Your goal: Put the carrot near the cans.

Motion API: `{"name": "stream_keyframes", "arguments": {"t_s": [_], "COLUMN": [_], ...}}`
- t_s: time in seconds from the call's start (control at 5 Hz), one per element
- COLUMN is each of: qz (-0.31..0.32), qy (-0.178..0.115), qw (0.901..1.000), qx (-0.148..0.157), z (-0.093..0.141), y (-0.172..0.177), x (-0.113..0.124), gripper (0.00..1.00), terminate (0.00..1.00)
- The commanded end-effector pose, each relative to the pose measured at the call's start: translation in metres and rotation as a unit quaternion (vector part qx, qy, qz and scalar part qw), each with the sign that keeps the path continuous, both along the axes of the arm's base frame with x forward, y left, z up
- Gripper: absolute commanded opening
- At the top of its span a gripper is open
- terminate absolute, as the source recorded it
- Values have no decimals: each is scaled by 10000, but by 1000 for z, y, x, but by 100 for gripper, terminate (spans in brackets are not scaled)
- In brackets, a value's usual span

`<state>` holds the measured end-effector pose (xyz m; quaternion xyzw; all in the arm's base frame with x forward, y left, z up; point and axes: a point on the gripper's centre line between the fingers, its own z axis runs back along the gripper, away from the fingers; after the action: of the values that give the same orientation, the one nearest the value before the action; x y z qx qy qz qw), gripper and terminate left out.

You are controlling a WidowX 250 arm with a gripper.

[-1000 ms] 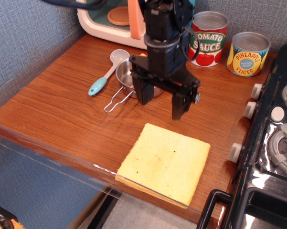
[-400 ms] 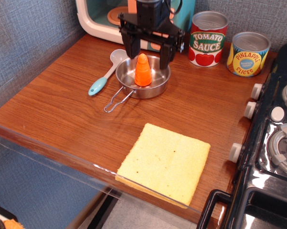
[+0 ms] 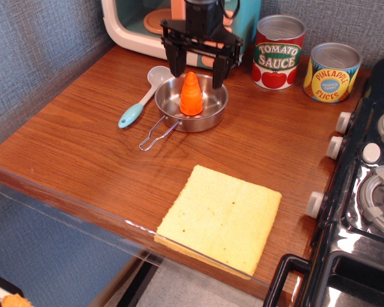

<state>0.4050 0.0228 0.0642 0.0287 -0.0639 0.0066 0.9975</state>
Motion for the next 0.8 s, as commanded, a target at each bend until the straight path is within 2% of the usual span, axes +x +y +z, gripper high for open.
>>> {"name": "stream_keyframes", "arguments": {"t_s": [0.0, 0.2, 0.4, 0.6], "qz": [85, 111, 134, 57], "qy": [76, 128, 93, -53], "qw": [9999, 9998, 9999, 10000], "qx": [49, 52, 33, 8], "z": [-7, -12, -10, 3], "y": [2, 1, 3, -1], "x": [13, 14, 12, 9], "gripper": [100, 100, 0, 0], "terminate": [0, 0, 0, 0]}}
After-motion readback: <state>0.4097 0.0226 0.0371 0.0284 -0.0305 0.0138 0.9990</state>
